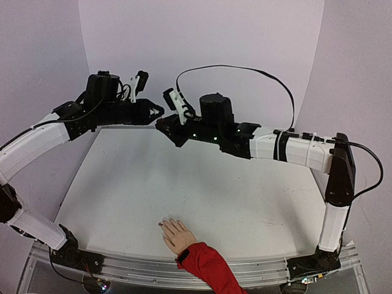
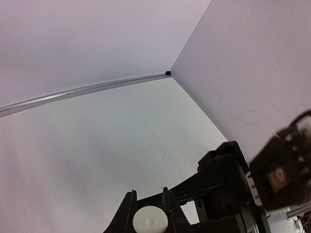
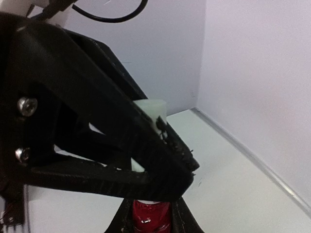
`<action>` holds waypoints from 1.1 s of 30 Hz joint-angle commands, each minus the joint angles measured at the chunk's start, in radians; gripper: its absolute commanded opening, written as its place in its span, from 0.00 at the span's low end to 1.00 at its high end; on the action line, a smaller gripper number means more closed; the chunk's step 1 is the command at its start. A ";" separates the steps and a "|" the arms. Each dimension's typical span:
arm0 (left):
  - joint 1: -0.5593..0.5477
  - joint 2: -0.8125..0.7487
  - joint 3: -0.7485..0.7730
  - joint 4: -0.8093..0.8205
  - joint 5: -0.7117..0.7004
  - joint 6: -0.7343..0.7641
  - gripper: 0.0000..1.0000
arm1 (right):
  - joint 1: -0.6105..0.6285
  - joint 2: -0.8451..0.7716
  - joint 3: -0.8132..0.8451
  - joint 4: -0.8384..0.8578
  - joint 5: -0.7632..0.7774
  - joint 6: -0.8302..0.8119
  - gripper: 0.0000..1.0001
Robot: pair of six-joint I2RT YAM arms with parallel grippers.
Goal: Paint the nails
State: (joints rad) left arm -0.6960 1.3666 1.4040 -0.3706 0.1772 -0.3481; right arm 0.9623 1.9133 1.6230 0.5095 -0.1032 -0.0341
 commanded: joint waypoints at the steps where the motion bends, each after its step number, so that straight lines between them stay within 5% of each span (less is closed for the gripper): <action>1: -0.028 -0.015 -0.026 -0.024 0.354 0.171 0.00 | -0.116 -0.029 0.095 0.112 -0.596 0.147 0.00; 6: -0.024 -0.027 -0.029 -0.139 0.812 0.387 0.00 | -0.174 0.008 0.174 0.248 -1.223 0.337 0.00; 12: -0.014 -0.019 -0.024 -0.186 1.072 0.442 0.00 | -0.169 -0.053 0.131 0.344 -1.372 0.458 0.00; 19: -0.009 -0.016 0.009 -0.187 0.990 0.433 0.03 | -0.171 -0.133 0.001 0.338 -1.211 0.377 0.00; 26: 0.028 -0.121 -0.001 -0.186 0.629 0.388 0.51 | -0.188 -0.174 -0.070 0.209 -0.996 0.217 0.00; 33: 0.036 -0.259 -0.107 -0.041 0.317 0.256 0.79 | -0.188 -0.194 -0.116 0.121 -0.713 0.092 0.00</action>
State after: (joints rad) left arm -0.6655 1.1816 1.3334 -0.4824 0.7036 -0.0040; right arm 0.7727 1.7870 1.5227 0.6086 -1.0046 0.1555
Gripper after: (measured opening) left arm 0.754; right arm 0.205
